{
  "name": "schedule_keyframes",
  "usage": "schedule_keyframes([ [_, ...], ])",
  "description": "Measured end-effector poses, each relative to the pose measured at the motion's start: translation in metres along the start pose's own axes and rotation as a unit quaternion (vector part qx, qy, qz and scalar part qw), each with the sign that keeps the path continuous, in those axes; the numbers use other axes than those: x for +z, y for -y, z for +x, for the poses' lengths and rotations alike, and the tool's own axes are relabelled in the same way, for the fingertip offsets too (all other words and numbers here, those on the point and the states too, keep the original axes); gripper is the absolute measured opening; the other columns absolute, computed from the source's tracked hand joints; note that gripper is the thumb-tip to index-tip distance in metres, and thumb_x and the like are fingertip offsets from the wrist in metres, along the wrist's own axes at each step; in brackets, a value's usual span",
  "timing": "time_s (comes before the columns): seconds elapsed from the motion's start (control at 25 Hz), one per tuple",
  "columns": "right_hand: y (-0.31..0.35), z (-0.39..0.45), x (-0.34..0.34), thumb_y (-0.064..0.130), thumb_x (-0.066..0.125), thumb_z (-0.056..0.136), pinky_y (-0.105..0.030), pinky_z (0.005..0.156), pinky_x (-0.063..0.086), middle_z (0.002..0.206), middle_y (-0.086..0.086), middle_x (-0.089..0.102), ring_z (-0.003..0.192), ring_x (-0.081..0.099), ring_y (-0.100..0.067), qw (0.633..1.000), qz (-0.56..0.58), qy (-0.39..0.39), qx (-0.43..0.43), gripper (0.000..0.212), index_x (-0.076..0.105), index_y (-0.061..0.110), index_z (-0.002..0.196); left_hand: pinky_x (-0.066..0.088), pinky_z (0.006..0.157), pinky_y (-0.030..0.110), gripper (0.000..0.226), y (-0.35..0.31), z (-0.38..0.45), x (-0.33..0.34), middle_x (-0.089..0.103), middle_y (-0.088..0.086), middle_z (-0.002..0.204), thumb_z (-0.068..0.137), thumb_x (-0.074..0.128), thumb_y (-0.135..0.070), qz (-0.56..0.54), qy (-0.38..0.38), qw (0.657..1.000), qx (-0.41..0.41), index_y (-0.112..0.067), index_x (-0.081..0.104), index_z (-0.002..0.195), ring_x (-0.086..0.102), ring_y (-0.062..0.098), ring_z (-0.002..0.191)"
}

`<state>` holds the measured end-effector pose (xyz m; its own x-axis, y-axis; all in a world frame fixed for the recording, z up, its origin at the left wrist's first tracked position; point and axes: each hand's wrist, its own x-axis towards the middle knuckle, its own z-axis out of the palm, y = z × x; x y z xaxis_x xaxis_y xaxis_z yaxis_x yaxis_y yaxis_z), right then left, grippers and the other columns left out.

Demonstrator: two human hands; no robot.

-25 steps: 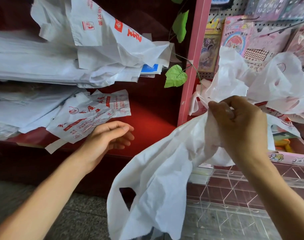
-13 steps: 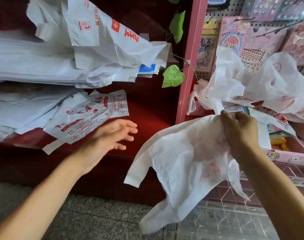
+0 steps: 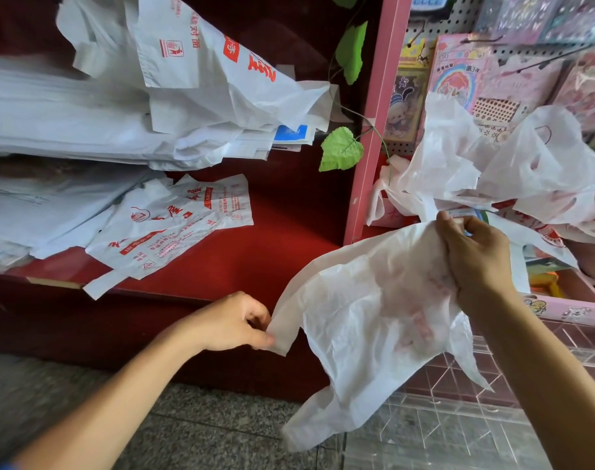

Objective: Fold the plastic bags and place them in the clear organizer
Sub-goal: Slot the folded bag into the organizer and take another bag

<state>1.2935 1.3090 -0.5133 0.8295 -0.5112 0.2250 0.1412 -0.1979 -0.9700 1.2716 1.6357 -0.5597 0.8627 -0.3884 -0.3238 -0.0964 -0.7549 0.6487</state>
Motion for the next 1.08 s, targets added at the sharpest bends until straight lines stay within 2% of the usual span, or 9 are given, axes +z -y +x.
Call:
schedule_keyframes([
  [0.12, -0.005, 0.005, -0.004, 0.035, 0.06, 0.097, -0.028, 0.056, 0.038, 0.063, -0.006, 0.052, 0.059, 0.046, -0.017, 0.999, -0.025, 0.008, -0.026, 0.039, 0.062, 0.002, 0.076, 0.046, 0.065, 0.016, 0.023, 0.009, -0.007, -0.024, 0.069, -0.006, 0.068, 0.088, 0.072, -0.032, -0.028, -0.046, 0.998, -0.015, -0.016, 0.071, 0.072, 0.058, 0.0, 0.066],
  [0.28, -0.016, 0.012, -0.009, 0.032, 0.061, 0.097, -0.022, 0.044, 0.029, 0.064, -0.008, 0.046, 0.055, 0.038, -0.014, 0.996, -0.073, 0.023, -0.039, 0.044, 0.058, -0.009, 0.082, 0.051, 0.093, 0.04, 0.018, 0.031, -0.027, -0.053, 0.073, 0.001, 0.086, 0.091, 0.066, -0.027, -0.134, -0.08, 0.988, -0.014, -0.017, 0.074, 0.079, 0.065, 0.01, 0.084],
  [0.44, -0.013, 0.008, -0.001, 0.031, 0.065, 0.094, -0.018, 0.04, 0.031, 0.06, 0.0, 0.055, 0.049, 0.043, -0.008, 0.989, -0.129, 0.032, -0.06, 0.031, 0.066, 0.004, 0.079, 0.052, 0.087, 0.035, 0.066, 0.048, -0.038, -0.065, 0.07, 0.004, 0.083, 0.052, 0.073, -0.081, -0.069, -0.091, 0.992, -0.052, -0.022, 0.073, 0.082, 0.063, 0.013, 0.079],
  [0.6, 0.012, -0.013, 0.012, 0.028, 0.065, 0.095, -0.017, 0.042, 0.034, 0.06, 0.001, 0.054, 0.046, 0.043, -0.003, 0.982, -0.101, 0.116, -0.106, 0.026, 0.065, 0.007, 0.078, 0.054, 0.093, 0.039, 0.035, 0.034, -0.033, -0.058, 0.073, -0.011, 0.096, 0.07, 0.084, -0.042, -0.062, -0.177, 0.982, -0.007, -0.032, 0.068, 0.1, 0.068, 0.006, 0.088],
  [0.76, 0.036, -0.057, 0.034, 0.024, 0.065, 0.093, -0.014, 0.052, 0.035, 0.056, 0.016, 0.048, 0.053, 0.04, 0.002, 0.938, -0.033, 0.304, -0.164, 0.025, 0.061, 0.012, 0.072, 0.05, 0.09, 0.027, 0.065, -0.016, -0.035, -0.04, 0.066, -0.029, 0.113, 0.06, 0.073, -0.061, -0.009, -0.161, 0.979, 0.122, -0.041, 0.061, 0.121, 0.061, -0.005, 0.105],
  [0.84, 0.046, -0.076, 0.043, 0.024, 0.064, 0.092, -0.014, 0.055, 0.038, 0.059, 0.014, 0.053, 0.056, 0.045, 0.003, 0.907, 0.008, 0.385, -0.171, 0.023, 0.062, 0.009, 0.074, 0.045, 0.072, 0.016, 0.065, -0.042, -0.037, -0.028, 0.067, -0.032, 0.107, 0.065, 0.08, -0.054, 0.014, -0.117, 0.978, 0.17, -0.043, 0.059, 0.125, 0.062, -0.003, 0.089],
  [0.92, 0.051, -0.087, 0.046, 0.024, 0.065, 0.091, -0.015, 0.056, 0.039, 0.062, 0.013, 0.057, 0.059, 0.049, 0.002, 0.884, 0.02, 0.432, -0.177, 0.022, 0.063, 0.007, 0.076, 0.033, 0.052, 0.009, 0.035, -0.058, -0.036, -0.02, 0.064, -0.034, 0.07, 0.077, 0.084, -0.029, 0.022, -0.086, 0.976, 0.196, -0.033, 0.07, 0.108, 0.05, -0.002, 0.054],
  [1.0, 0.052, -0.087, 0.044, 0.02, 0.069, 0.088, -0.019, 0.056, 0.041, 0.064, 0.008, 0.06, 0.059, 0.052, -0.003, 0.88, 0.035, 0.446, -0.163, 0.016, 0.065, 0.006, 0.081, 0.03, 0.046, 0.007, 0.007, -0.058, -0.033, -0.017, 0.05, -0.028, 0.046, 0.084, 0.077, -0.013, 0.011, -0.077, 0.979, 0.186, -0.019, 0.073, 0.086, 0.042, -0.004, 0.041],
  [1.08, 0.049, -0.078, 0.039, 0.016, 0.073, 0.084, -0.03, 0.056, 0.04, 0.069, -0.014, 0.061, 0.06, 0.051, -0.022, 0.884, 0.071, 0.45, -0.105, 0.017, 0.066, 0.006, 0.094, 0.031, 0.047, 0.008, 0.009, -0.053, -0.032, -0.018, 0.062, -0.02, 0.058, 0.088, 0.073, -0.013, -0.046, -0.076, 0.983, 0.16, -0.015, 0.07, 0.079, 0.043, -0.001, 0.042],
])
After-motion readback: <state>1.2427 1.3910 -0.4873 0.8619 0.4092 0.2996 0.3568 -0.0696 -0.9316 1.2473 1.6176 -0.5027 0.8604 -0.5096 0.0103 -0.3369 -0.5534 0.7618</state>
